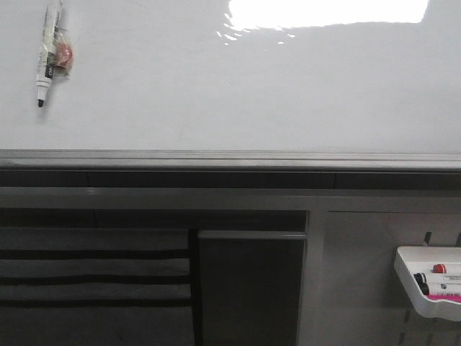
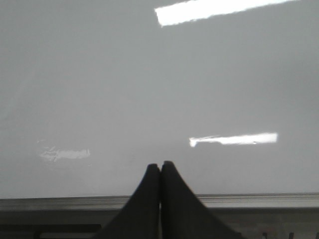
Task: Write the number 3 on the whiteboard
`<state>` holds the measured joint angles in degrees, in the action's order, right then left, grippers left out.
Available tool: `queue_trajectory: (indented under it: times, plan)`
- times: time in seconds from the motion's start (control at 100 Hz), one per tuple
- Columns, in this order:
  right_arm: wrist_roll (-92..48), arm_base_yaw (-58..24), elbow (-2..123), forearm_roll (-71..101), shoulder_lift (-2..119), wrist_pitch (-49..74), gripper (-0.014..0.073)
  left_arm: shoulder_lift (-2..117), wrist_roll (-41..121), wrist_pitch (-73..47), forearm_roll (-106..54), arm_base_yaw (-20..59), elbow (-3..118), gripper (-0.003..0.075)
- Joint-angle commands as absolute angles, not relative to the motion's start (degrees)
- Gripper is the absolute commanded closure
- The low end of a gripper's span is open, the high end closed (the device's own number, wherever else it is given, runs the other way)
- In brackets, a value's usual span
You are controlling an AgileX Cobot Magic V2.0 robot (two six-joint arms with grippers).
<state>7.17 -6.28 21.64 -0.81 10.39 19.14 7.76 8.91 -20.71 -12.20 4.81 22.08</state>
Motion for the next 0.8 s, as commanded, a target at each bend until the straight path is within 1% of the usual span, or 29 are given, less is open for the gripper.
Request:
queue_trajectory:
  times: [0.0,0.06,0.16,0.37,0.58,0.63,0.69,0.74,0.79]
  plan:
    - [5.9,-5.9,28.8,-1.7,16.4,20.7,0.0663,13.9,9.1,-23.5,-12.4,5.0,28.3,0.0741]
    - [5.9,-5.9,32.1,-1.7,20.1,24.4,0.0663,17.4,9.1,-25.9,-12.4,5.0,31.2,0.0741]
    - [5.8,-5.9,36.0,-1.8,24.2,28.8,0.0663,21.4,9.1,-25.7,-12.6,5.0,33.2,0.0741]
    - [5.7,-5.9,36.2,-2.6,28.1,31.0,0.0663,26.3,9.1,-23.4,-12.6,5.0,33.2,0.0741]
    - [5.7,-5.9,36.2,-11.8,31.1,34.5,0.0659,29.5,9.1,-22.9,-12.6,5.0,33.1,0.0741]
    - [5.7,-5.9,36.2,-12.3,31.3,34.6,0.0636,30.2,9.1,-22.9,-12.4,5.0,33.1,0.0740]
    - [5.7,-5.9,36.2,-12.1,31.4,34.4,0.0575,31.1,9.1,-22.8,-11.8,5.0,33.1,0.0734]
    - [5.7,-5.9,36.2,-11.9,31.4,34.1,0.0497,31.7,9.2,-22.3,-11.2,5.0,33.1,0.0698]
    - [5.7,-5.9,36.2,-11.8,31.4,33.6,0.0398,32.6,9.2,-21.3,-11.1,5.0,33.1,0.0619]
